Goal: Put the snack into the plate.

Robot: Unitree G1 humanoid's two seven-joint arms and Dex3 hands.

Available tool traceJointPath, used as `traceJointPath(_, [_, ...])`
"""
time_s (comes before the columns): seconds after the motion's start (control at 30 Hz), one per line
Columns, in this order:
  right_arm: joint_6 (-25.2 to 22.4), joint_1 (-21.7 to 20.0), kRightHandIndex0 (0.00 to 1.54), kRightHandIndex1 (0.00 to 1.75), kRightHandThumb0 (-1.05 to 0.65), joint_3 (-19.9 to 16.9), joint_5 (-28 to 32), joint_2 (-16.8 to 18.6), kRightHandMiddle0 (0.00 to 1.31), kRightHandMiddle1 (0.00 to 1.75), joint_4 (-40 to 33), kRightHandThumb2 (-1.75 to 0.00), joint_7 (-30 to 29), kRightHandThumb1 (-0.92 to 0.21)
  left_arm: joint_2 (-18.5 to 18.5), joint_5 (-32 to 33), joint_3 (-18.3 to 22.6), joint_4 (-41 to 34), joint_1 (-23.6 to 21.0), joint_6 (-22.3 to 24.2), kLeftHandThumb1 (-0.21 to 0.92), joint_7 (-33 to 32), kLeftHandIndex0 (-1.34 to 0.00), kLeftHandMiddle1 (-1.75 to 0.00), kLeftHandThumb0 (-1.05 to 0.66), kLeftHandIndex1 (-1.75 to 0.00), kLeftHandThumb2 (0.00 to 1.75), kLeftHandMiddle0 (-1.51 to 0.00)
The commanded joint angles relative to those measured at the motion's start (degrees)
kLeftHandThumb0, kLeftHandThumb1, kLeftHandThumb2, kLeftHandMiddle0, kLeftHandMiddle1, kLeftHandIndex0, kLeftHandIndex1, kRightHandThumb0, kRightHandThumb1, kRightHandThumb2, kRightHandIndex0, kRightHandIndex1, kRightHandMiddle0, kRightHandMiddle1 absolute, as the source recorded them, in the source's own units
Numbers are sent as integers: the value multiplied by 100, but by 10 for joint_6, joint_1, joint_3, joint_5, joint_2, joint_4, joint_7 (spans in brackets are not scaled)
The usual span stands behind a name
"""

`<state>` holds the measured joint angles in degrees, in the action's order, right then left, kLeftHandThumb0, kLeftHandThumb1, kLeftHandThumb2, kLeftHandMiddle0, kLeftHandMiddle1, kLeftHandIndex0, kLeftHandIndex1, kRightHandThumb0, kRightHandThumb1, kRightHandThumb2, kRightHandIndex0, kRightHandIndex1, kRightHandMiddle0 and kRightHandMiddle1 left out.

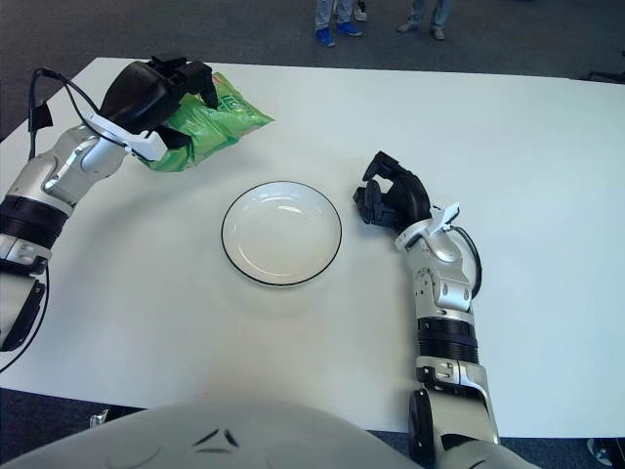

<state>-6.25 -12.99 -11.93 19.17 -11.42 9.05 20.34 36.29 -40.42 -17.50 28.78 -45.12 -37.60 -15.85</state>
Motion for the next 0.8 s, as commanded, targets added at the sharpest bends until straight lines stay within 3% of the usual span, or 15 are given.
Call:
traceJointPath(0.0, [-17,18,130,175,-47,2,-5,0,58,175,29,-126,-3,-36,8,-38,4,-1,-20,-5,-6,-39,-68,-170,0,-175,173,-90])
traceJointPath(0.43, [-15,16,130,175,-47,7,-10,-8,58,175,35,-127,0,-36,-3,-72,3,13,-36,-51,-7,-111,-72,-175,0,-171,175,-87])
traceJointPath(0.53, [-10,15,130,175,-47,10,-14,-11,58,175,37,-127,1,-36,-11,-49,8,-27,-16,-50,-7,-83,-72,-175,0,-171,175,-87])
traceJointPath(0.77, [-5,13,131,175,-47,11,-10,-11,58,175,43,-127,3,-36,-6,-26,6,-38,-19,-88,-7,-51,-71,-175,0,-173,175,-87])
